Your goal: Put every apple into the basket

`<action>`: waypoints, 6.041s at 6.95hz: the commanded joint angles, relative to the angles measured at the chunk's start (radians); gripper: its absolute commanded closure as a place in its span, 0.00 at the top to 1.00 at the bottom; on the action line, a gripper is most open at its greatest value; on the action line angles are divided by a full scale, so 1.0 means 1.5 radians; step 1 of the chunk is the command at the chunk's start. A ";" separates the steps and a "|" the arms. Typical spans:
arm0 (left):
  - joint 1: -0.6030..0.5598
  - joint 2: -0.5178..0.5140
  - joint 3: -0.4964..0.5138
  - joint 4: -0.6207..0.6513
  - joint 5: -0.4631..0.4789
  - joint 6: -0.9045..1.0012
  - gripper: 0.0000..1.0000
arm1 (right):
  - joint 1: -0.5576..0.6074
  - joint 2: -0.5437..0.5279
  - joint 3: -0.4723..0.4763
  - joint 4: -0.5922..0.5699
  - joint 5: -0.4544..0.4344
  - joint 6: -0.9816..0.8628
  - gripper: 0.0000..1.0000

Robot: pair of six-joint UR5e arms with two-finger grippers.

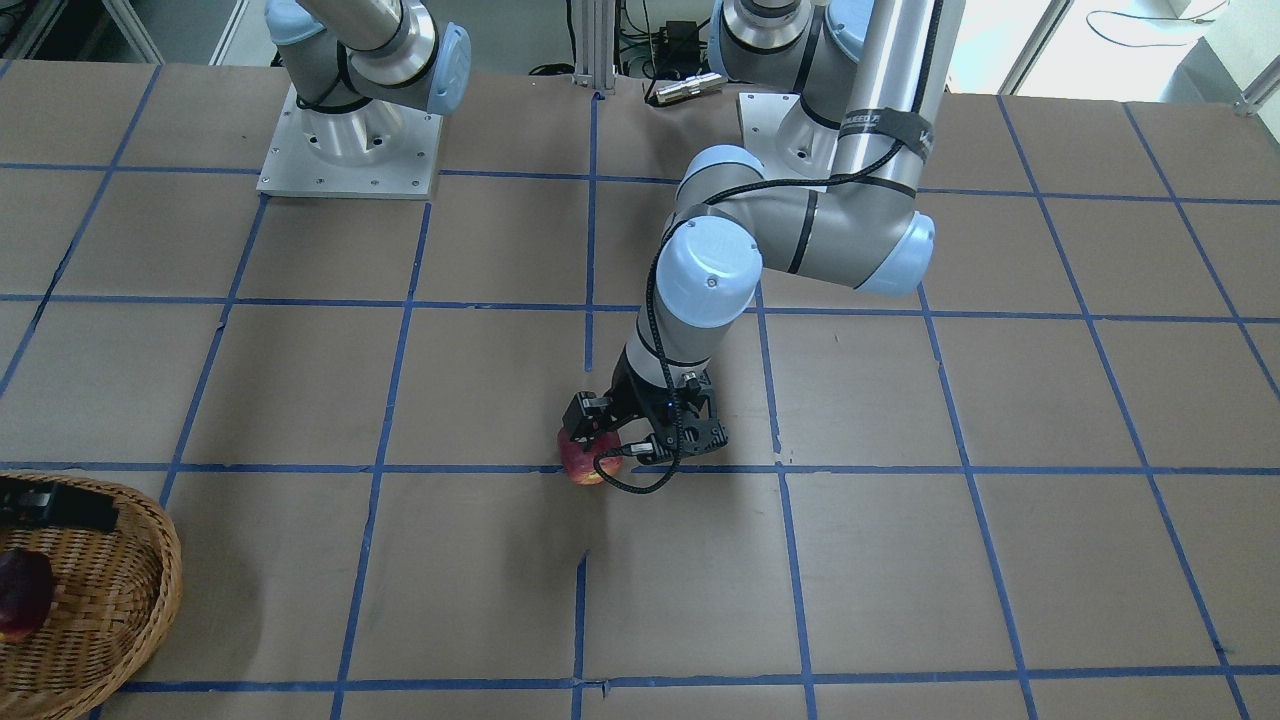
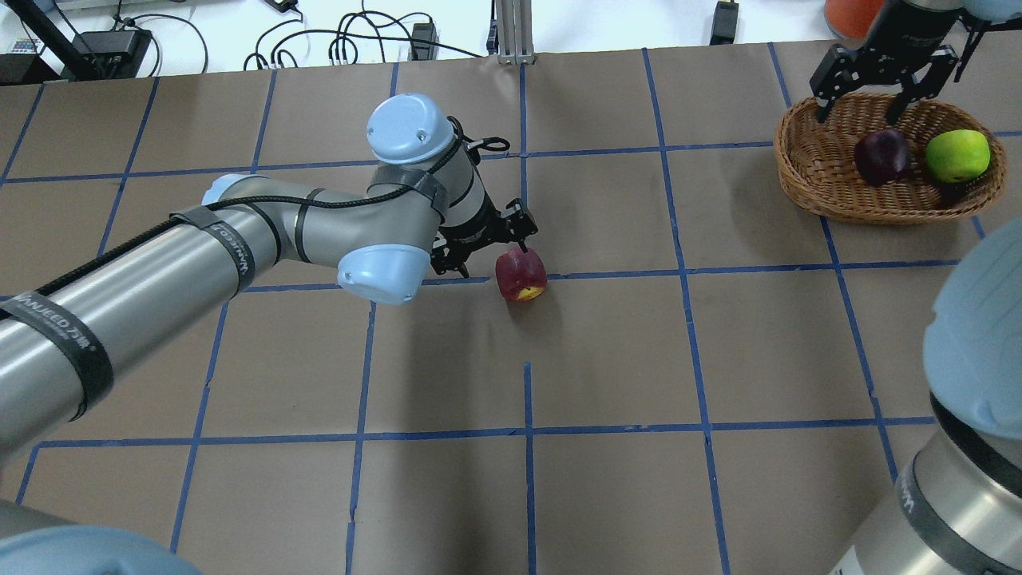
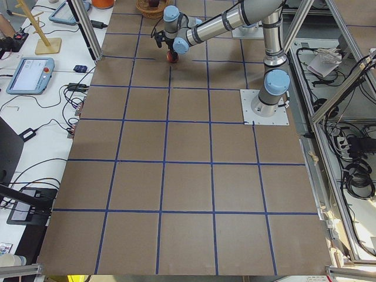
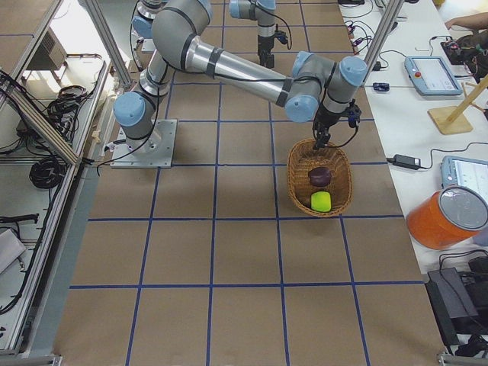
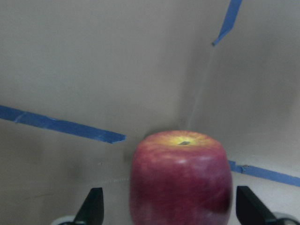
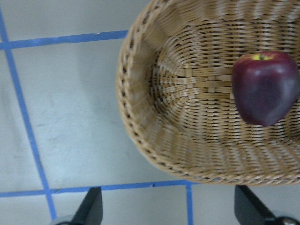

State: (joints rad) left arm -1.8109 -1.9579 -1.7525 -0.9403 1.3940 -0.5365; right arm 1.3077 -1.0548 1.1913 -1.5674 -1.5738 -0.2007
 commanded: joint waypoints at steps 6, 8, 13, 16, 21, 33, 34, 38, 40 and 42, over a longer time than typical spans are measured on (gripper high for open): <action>0.142 0.292 0.102 -0.423 0.064 0.328 1.00 | 0.389 -0.011 0.104 -0.074 0.050 0.182 1.00; 0.155 0.278 0.136 -0.456 0.112 0.320 1.00 | 0.400 -0.009 0.155 -0.137 0.060 0.182 1.00; 0.137 0.222 0.202 -0.443 0.110 0.220 1.00 | 0.410 0.036 0.242 -0.292 0.091 0.183 1.00; 0.131 0.235 0.173 -0.401 0.111 0.226 1.00 | 0.408 0.058 0.235 -0.363 0.083 0.175 0.00; 0.133 0.241 0.172 -0.397 0.111 0.225 1.00 | 0.179 -0.021 0.139 -0.229 0.009 0.172 0.00; 0.141 0.246 0.172 -0.398 0.110 0.226 1.00 | 0.010 -0.071 0.103 -0.113 -0.051 0.053 1.00; 0.141 0.246 0.172 -0.398 0.110 0.226 1.00 | 0.042 -0.128 0.105 -0.018 -0.050 0.078 1.00; 0.141 0.246 0.173 -0.397 0.109 0.226 1.00 | 0.160 -0.233 0.110 0.153 0.026 0.146 1.00; 0.141 0.246 0.173 -0.397 0.109 0.226 1.00 | 0.161 -0.303 0.162 0.160 0.064 0.148 1.00; 0.141 0.246 0.173 -0.398 0.108 0.226 1.00 | 0.160 -0.374 0.279 0.080 0.025 0.150 1.00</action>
State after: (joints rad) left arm -1.5999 -1.5890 -1.4926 -1.5365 1.5574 -0.1979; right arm 1.5484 -1.5555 1.5110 -1.3817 -1.5109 0.0215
